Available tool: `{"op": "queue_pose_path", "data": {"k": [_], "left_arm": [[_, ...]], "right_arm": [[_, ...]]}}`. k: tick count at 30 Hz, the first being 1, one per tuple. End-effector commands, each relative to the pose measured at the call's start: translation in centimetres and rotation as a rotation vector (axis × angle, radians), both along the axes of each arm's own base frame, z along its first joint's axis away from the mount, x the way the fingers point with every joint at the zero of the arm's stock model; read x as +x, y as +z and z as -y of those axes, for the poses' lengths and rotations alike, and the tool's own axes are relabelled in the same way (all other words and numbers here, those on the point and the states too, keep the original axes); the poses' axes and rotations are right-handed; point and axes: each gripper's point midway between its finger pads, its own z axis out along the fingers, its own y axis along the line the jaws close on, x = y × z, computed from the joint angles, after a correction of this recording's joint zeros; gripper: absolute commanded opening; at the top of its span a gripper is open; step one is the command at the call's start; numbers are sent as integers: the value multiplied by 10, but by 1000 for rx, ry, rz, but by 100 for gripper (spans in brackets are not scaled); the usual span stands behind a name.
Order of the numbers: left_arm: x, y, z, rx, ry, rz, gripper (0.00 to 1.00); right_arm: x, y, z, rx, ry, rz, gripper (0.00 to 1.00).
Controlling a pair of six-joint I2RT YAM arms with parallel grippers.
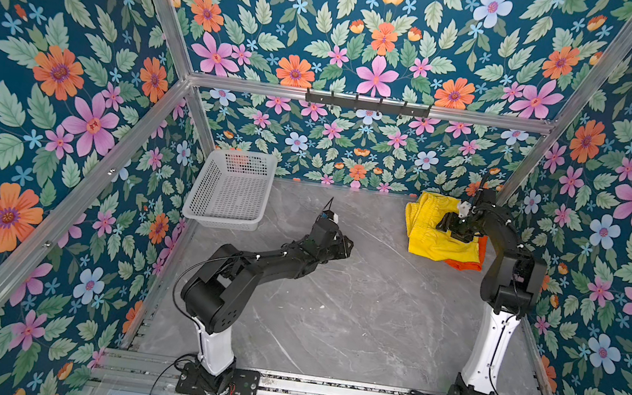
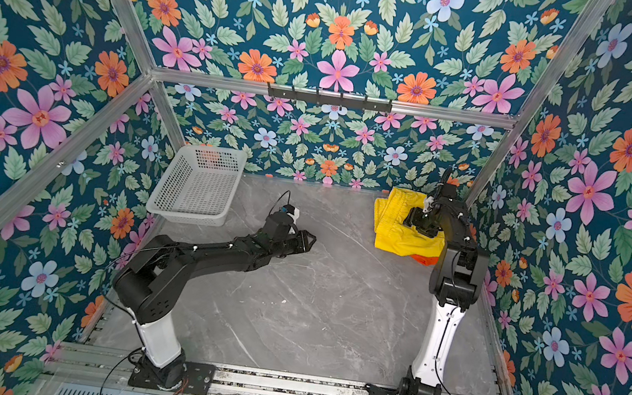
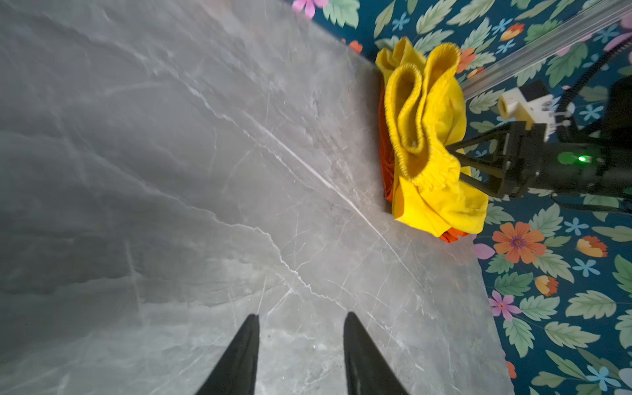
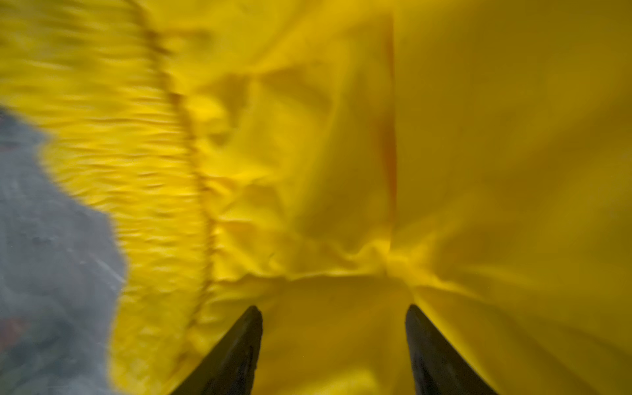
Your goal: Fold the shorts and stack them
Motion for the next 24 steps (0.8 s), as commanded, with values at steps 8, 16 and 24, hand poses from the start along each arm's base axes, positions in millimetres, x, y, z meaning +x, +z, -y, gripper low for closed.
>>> {"op": "queue_pose_path", "data": {"k": [8, 16, 24], "left_arm": [[-14, 63, -161, 335, 403, 317, 100], [-73, 64, -259, 621, 679, 543, 100], [-81, 33, -300, 719, 754, 568, 100]], "right_arm": [[-90, 120, 3, -118, -102, 395, 99], [-172, 59, -1, -184, -125, 510, 99], [-195, 3, -11, -182, -99, 629, 99]]}}
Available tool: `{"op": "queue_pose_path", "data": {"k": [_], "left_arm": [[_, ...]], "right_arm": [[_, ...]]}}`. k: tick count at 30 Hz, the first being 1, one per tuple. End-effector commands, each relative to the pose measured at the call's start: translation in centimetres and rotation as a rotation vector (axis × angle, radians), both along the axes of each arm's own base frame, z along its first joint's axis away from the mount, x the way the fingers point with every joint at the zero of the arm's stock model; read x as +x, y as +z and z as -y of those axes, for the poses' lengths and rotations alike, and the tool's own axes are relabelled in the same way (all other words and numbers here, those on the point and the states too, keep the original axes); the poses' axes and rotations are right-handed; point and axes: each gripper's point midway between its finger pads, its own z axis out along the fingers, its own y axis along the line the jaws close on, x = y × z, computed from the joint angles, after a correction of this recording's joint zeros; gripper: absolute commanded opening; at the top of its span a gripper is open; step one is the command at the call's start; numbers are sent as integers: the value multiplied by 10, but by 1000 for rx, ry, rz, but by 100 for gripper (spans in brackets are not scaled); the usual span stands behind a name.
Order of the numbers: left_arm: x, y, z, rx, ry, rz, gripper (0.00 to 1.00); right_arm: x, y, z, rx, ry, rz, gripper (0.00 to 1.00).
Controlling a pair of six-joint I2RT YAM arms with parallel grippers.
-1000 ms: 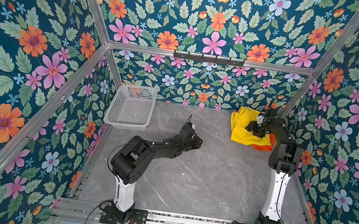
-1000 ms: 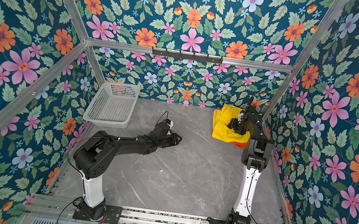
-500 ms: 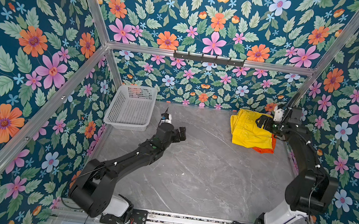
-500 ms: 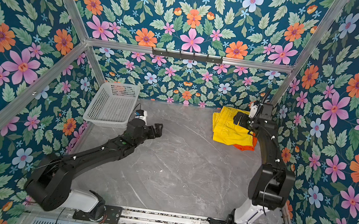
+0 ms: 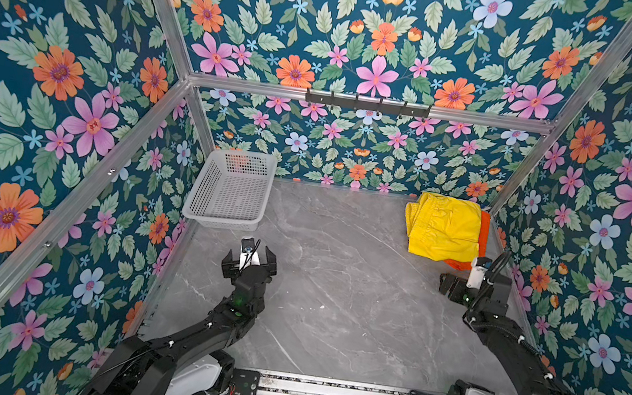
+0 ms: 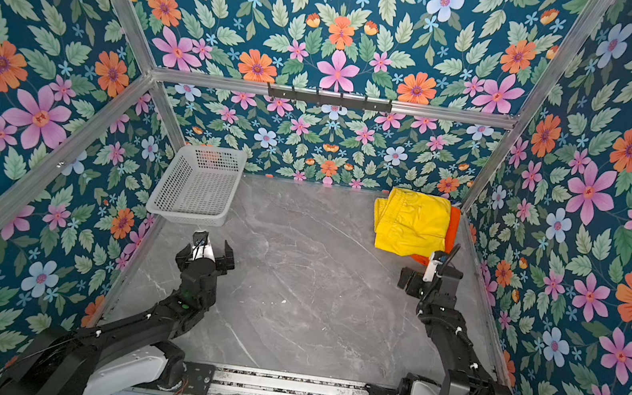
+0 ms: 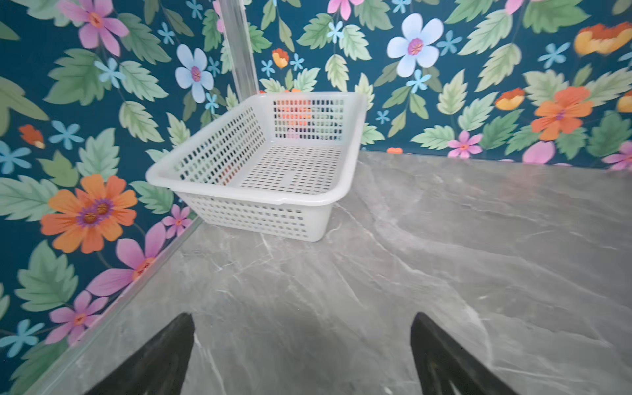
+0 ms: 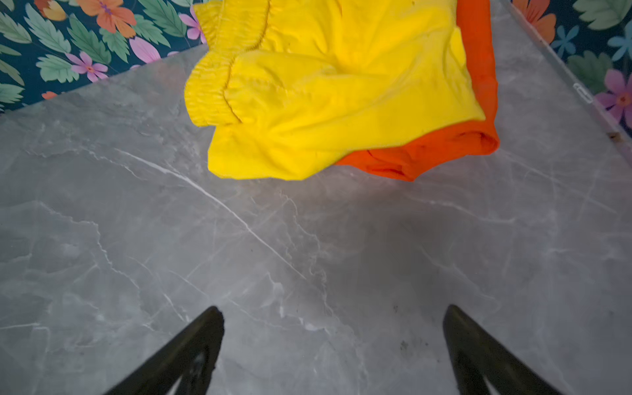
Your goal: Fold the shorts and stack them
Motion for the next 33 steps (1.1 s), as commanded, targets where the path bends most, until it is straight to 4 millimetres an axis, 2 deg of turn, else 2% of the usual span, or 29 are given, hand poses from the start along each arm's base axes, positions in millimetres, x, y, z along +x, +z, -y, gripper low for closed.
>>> {"op": "queue_pose_path", "data": {"k": [1, 3, 6, 9, 11, 12, 13, 15, 17, 18, 19, 21, 33], "left_arm": [[6, 7, -16, -1, 38, 86, 100], [11, -7, -18, -30, 14, 72, 100], [20, 0, -14, -17, -47, 137, 100], [34, -3, -14, 60, -63, 88, 100], [30, -5, -26, 41, -69, 152, 100], [30, -14, -35, -3, -69, 161, 100], [33, -15, -37, -14, -101, 188, 100], [44, -30, -36, -33, -104, 83, 100], [62, -31, -40, -42, -101, 64, 100], [70, -38, -42, -61, -110, 17, 100], [72, -43, -43, -85, -116, -20, 100], [71, -36, -44, -85, -133, 29, 100], [70, -39, -44, -86, -129, 11, 100]], "right_arm": [[22, 33, 2, -47, 16, 235, 99], [23, 30, 2, -64, 23, 276, 99], [30, 30, -2, -44, 41, 303, 99], [34, 15, -10, -66, 73, 326, 99], [39, 14, -16, -81, 99, 362, 99], [36, 8, -16, -86, 96, 302, 99], [37, 6, -14, -96, 77, 290, 99], [45, 6, -14, -90, 83, 286, 99], [44, 6, -15, -93, 82, 284, 99], [44, 5, -15, -90, 78, 283, 99], [42, 2, -15, -90, 80, 257, 99], [44, 5, -15, -93, 81, 279, 99], [43, 5, -15, -93, 80, 269, 99]]}}
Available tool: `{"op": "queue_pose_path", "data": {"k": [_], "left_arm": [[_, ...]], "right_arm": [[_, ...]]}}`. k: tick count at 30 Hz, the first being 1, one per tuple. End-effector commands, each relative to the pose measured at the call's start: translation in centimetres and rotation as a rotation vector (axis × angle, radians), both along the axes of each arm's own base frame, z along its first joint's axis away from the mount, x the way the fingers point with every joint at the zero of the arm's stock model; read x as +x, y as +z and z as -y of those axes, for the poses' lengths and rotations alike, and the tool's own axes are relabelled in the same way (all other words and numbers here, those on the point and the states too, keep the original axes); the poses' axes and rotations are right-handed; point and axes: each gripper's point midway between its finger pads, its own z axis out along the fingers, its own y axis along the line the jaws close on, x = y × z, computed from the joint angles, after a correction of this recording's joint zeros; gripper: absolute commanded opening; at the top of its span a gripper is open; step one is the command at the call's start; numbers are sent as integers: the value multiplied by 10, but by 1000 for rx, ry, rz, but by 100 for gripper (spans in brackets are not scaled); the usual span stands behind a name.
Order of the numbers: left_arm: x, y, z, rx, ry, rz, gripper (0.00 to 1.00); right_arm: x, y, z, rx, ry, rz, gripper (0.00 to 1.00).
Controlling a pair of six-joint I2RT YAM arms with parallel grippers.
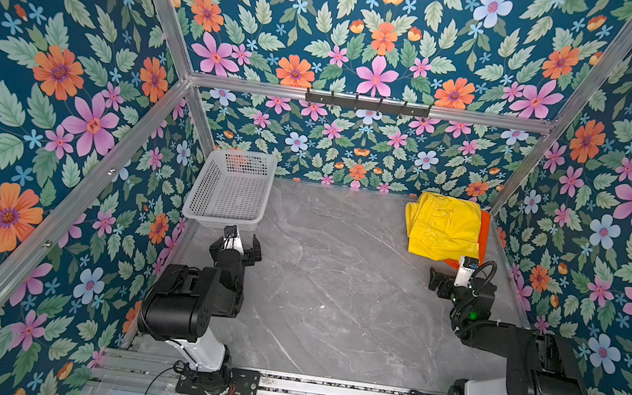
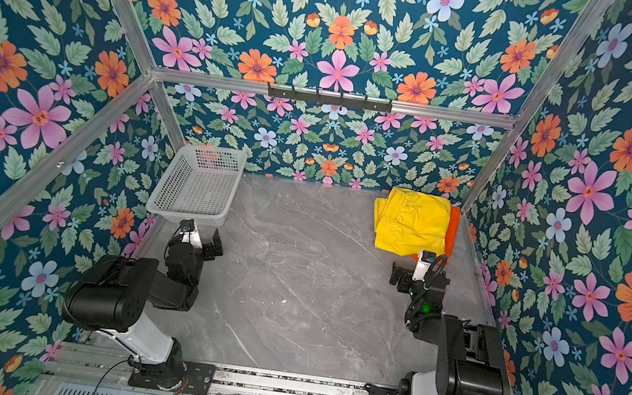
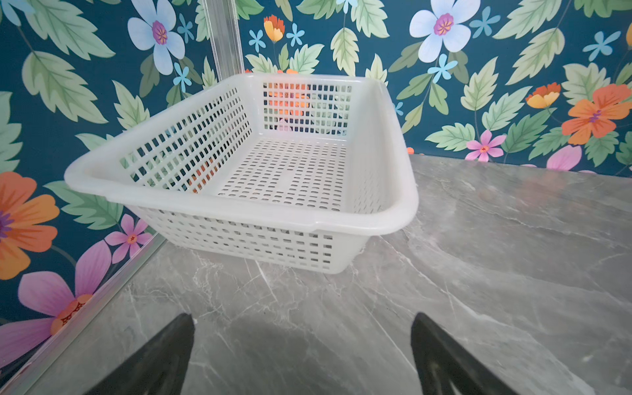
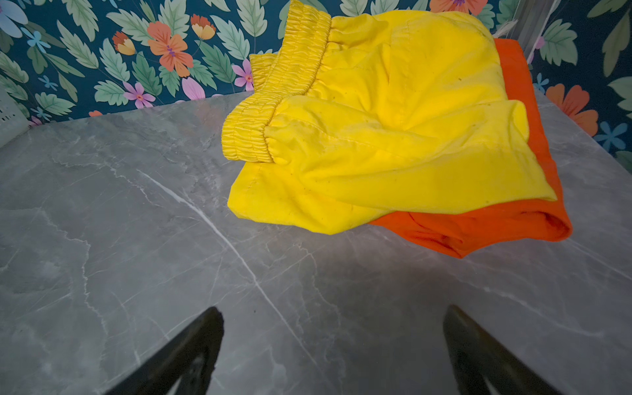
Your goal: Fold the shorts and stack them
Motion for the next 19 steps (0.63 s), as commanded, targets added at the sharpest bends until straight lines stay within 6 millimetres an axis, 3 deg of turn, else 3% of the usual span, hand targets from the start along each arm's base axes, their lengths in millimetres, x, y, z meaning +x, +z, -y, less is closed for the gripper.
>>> {"op": "queue_pose_path", "data": {"k": [1, 19], "left_arm": [[1, 1, 2, -2, -10, 4, 100], [1, 1, 2, 1, -11, 0, 100]], "right_arm": [[3, 8, 1, -13, -3, 29, 99], [3, 8, 1, -13, -4, 30, 99]]}}
